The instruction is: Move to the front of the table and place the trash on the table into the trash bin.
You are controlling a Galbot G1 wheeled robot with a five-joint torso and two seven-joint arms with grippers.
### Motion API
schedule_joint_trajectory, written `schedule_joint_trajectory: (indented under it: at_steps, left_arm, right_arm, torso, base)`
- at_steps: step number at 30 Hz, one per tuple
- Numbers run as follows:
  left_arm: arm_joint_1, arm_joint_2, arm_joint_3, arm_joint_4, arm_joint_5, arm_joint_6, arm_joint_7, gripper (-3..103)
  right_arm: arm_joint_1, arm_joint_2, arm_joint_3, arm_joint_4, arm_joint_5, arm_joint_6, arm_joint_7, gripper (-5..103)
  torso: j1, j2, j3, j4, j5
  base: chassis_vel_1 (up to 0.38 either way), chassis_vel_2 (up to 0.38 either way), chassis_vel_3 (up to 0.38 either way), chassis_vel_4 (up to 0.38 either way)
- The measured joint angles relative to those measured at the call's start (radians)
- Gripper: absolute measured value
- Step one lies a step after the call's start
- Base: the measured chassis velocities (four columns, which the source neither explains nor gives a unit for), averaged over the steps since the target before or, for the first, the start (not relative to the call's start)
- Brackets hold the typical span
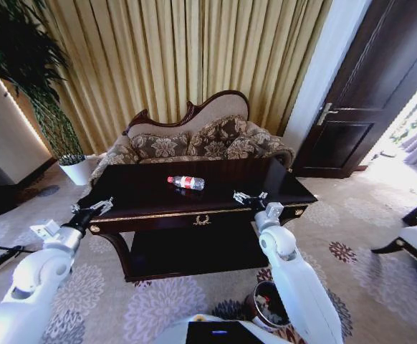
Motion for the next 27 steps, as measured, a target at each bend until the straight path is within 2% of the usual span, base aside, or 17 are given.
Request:
schedule_joint_trajectory:
  at_steps: [1, 2, 3, 4, 5, 7, 10, 18, 22, 23, 27]
  left_arm:
    - [-0.006, 0.000, 0.004, 0.011, 0.016, -0.039, 0.007, 100]
    - [-0.006, 0.000, 0.004, 0.011, 0.016, -0.039, 0.007, 100]
    - [-0.017, -0.001, 0.014, 0.027, 0.034, -0.099, 0.017, 100]
    - [-0.022, -0.004, 0.022, 0.034, 0.042, -0.134, 0.018, 100]
    - [-0.022, -0.004, 0.022, 0.034, 0.042, -0.134, 0.018, 100]
    - [-0.031, -0.021, 0.038, 0.040, 0.063, -0.181, 0.006, 100]
    - [-0.028, -0.032, 0.042, 0.037, 0.084, -0.188, -0.008, 100]
    - [-0.014, -0.034, 0.032, 0.021, 0.092, -0.136, -0.066, 100]
    - [-0.006, -0.030, 0.013, 0.009, 0.088, -0.085, -0.093, 100]
    - [0.003, -0.020, -0.011, -0.004, 0.087, -0.037, -0.122, 100]
    - [0.009, -0.009, -0.026, -0.002, 0.102, -0.024, -0.132, 100]
  right_arm:
    - [0.002, 0.000, 0.001, -0.003, 0.000, 0.001, 0.000, 100]
    - [0.002, 0.000, 0.001, -0.003, 0.000, 0.001, 0.000, 100]
    - [0.004, 0.001, 0.001, -0.006, 0.000, 0.002, 0.000, 100]
    - [0.004, 0.002, 0.000, -0.007, 0.001, 0.002, -0.001, 100]
    - [0.004, 0.002, 0.000, -0.007, 0.001, 0.002, -0.001, 100]
    - [0.002, 0.005, -0.004, -0.008, 0.001, 0.004, -0.002, 100]
    - [0.000, 0.008, -0.007, -0.010, 0.001, 0.005, -0.004, 100]
    - [0.000, 0.006, -0.009, -0.014, 0.001, 0.006, -0.019, 100]
    - [0.008, 0.009, -0.016, -0.021, 0.001, 0.006, -0.023, 100]
    - [0.017, 0.016, -0.021, -0.027, 0.001, 0.006, -0.023, 100]
    - [0.021, 0.021, -0.022, -0.033, -0.004, 0.006, -0.023, 100]
  torso:
    - [0.000, 0.000, 0.000, 0.0000, 0.0000]
    - [0.000, 0.000, 0.000, 0.0000, 0.0000]
    - [0.000, 0.000, 0.000, -0.0002, 0.0000]
    - [0.000, 0.000, 0.000, -0.0003, -0.0001]
    - [0.000, 0.000, 0.000, -0.0003, -0.0001]
    - [0.000, 0.000, 0.000, -0.0003, -0.0001]
    - [0.000, 0.000, 0.000, -0.0001, 0.0000]
    - [0.000, 0.000, 0.000, -0.0002, 0.0000]
    - [0.000, 0.000, 0.000, -0.0001, 0.0000]
    - [0.000, 0.000, 0.000, 0.0000, 0.0000]
    - [0.000, 0.000, 0.000, -0.0001, 0.0000]
  base:
    - [0.000, 0.000, 0.000, 0.000]
    - [0.000, 0.000, 0.000, 0.000]
    - [0.000, 0.000, 0.000, 0.000]
    - [0.000, 0.000, 0.000, 0.000]
    - [0.000, 0.000, 0.000, 0.000]
    - [0.000, 0.000, 0.000, 0.000]
    - [0.000, 0.000, 0.000, 0.000]
    - [0.000, 0.000, 0.000, 0.000]
    - [0.000, 0.000, 0.000, 0.000]
    - [0.000, 0.000, 0.000, 0.000]
    - [0.000, 0.000, 0.000, 0.000]
